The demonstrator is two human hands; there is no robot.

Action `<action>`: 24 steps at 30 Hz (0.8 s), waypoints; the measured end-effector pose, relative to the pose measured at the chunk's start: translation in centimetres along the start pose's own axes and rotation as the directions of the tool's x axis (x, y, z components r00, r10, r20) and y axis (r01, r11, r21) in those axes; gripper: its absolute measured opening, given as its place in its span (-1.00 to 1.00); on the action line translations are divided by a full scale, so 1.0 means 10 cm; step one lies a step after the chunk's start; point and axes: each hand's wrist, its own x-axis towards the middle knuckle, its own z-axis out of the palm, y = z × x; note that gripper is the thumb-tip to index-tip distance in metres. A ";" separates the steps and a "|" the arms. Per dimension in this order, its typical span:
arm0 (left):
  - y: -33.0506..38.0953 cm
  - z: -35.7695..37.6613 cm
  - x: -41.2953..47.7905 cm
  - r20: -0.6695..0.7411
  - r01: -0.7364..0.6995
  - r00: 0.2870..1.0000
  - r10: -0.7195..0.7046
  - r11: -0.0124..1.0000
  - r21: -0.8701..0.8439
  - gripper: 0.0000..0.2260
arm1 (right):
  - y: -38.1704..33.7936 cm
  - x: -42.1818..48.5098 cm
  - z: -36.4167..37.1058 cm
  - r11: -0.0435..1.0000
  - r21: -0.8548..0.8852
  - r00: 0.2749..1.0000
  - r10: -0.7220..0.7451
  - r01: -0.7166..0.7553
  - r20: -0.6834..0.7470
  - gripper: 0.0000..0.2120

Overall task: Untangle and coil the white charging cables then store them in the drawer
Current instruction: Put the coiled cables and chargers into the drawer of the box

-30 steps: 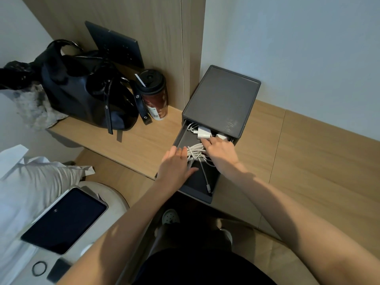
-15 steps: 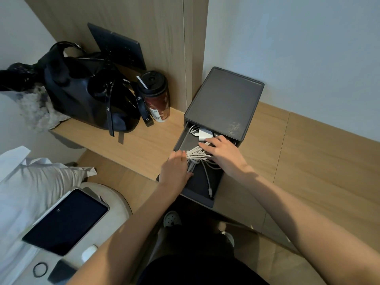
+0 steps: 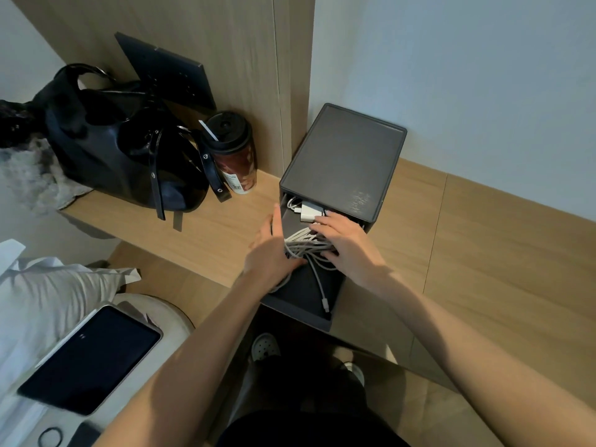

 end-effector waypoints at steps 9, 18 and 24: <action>0.00 -0.01 0.05 -0.014 0.027 1.000 -0.027 0.999 -0.042 0.02 | -0.32 -0.19 -0.14 0.930 -0.337 0.931 0.243 -0.145 0.273 -0.66; 0.01 0.00 0.01 -0.122 0.036 0.992 -0.039 0.999 -0.023 -0.21 | -0.42 -0.04 0.09 0.890 -0.323 0.905 0.389 -0.321 0.172 -0.79; -0.02 0.05 0.04 -0.207 0.034 0.978 -0.041 0.999 -0.037 -0.30 | -0.30 0.13 0.11 0.878 -0.205 0.882 0.459 -0.433 0.104 -0.79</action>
